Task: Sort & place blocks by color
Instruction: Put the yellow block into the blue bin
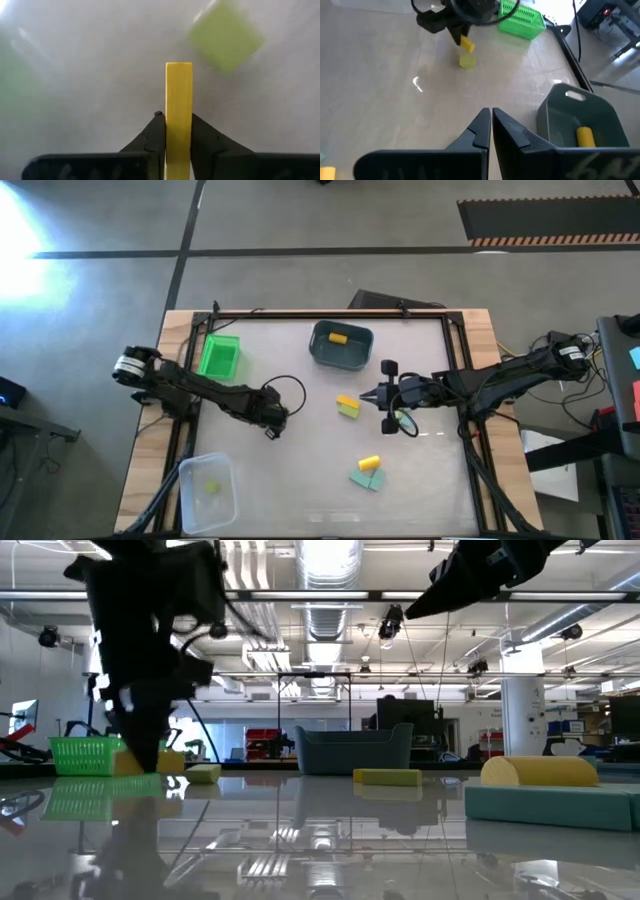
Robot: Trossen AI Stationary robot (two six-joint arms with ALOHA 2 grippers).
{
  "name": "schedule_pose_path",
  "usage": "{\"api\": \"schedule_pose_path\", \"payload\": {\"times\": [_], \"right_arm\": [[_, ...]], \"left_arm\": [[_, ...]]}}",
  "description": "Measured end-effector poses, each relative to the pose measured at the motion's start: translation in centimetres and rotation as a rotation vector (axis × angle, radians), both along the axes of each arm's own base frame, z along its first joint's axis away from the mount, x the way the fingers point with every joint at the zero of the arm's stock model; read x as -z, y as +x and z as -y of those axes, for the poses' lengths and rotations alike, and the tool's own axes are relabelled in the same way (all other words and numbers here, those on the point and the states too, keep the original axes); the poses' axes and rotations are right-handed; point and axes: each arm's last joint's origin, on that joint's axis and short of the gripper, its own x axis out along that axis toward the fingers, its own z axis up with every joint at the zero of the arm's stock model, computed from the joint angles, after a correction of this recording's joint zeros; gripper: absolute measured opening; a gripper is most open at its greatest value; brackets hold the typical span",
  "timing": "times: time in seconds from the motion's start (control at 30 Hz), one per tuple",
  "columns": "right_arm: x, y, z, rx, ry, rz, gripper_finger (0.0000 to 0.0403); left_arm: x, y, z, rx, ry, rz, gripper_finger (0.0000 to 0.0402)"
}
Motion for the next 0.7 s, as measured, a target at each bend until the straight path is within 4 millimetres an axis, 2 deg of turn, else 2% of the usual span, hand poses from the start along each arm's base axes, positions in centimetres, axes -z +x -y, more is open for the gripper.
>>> {"api": "schedule_pose_path", "payload": {"times": [0.2, 0.37, 0.53, 0.7], "right_arm": [[0.3, 0.4, -0.1, -0.049, -0.04, 0.115, 0.0009], [1.5, 0.0, -0.3, -0.159, -0.027, 0.375, 0.0009], [2.4, -1.2, 0.0, -0.176, -0.021, 0.626, 0.0009], [2.7, -1.1, 0.6, -0.13, -0.02, 0.684, 0.0009]], "left_arm": [[-4.6, 0.4, 0.6, 0.249, 0.175, 0.28, 0.0035], [-7.7, 1.0, 1.5, 0.529, 0.326, 0.644, 0.0035], [-9.0, 0.5, 1.8, 0.665, 0.463, 0.979, 0.0035], [-8.8, -0.2, 1.5, 0.704, 0.525, 1.054, 0.0035]]}}
